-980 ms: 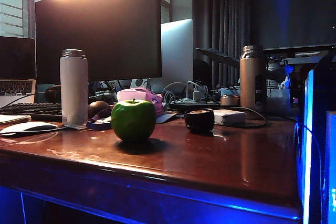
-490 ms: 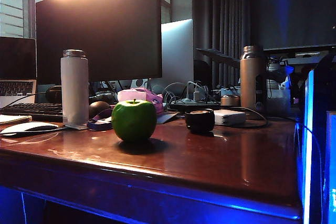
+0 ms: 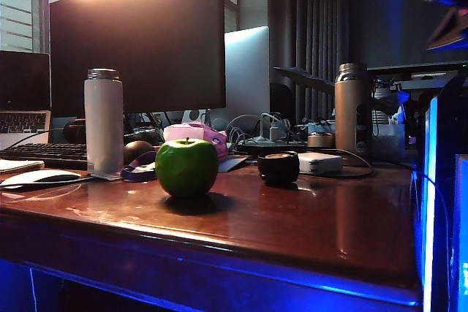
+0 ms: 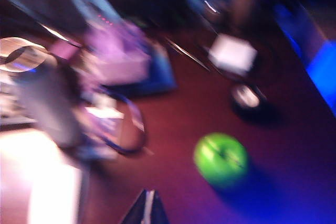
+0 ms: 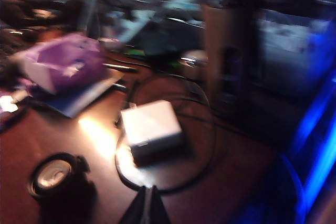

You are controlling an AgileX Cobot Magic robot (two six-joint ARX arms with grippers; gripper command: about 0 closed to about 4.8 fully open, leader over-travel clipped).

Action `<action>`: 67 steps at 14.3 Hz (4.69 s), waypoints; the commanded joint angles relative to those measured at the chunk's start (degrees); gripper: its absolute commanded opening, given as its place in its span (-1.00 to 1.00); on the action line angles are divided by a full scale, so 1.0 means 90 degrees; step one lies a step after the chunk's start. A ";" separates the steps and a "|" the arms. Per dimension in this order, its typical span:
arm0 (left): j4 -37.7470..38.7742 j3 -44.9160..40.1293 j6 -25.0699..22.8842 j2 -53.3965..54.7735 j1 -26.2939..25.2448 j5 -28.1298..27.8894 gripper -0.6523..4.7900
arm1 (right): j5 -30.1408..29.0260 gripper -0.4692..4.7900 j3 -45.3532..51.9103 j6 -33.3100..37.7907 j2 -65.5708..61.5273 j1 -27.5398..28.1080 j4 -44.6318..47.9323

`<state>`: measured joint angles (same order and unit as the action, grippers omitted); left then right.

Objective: Stack the black thermos bottle cap from the table onto the green apple.

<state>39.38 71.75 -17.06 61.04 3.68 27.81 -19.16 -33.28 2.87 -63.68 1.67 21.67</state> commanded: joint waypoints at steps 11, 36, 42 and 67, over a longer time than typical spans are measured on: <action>0.0476 0.0024 -0.0602 0.0325 0.0357 -0.0236 -0.78 | -0.1095 1.00 -0.0158 -0.0678 -0.3458 -0.0804 0.3633; 0.0471 0.0022 -0.0602 0.0325 0.0355 -0.0233 -0.78 | -0.1549 1.00 -0.3092 -0.2565 -0.5578 -0.1800 0.0719; 0.0476 0.0022 -0.0602 0.0325 0.0355 -0.0231 -0.78 | -0.1382 1.00 -0.3444 -0.2565 -0.5765 -0.1826 0.0403; 0.0476 0.0022 -0.0602 0.0325 0.0352 -0.0231 -0.78 | -0.1916 0.25 -0.3473 -0.1574 -0.4753 -0.1967 0.0495</action>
<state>44.34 71.72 -22.28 64.16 6.85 25.43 -34.35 -64.16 -13.23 -107.00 -15.29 24.84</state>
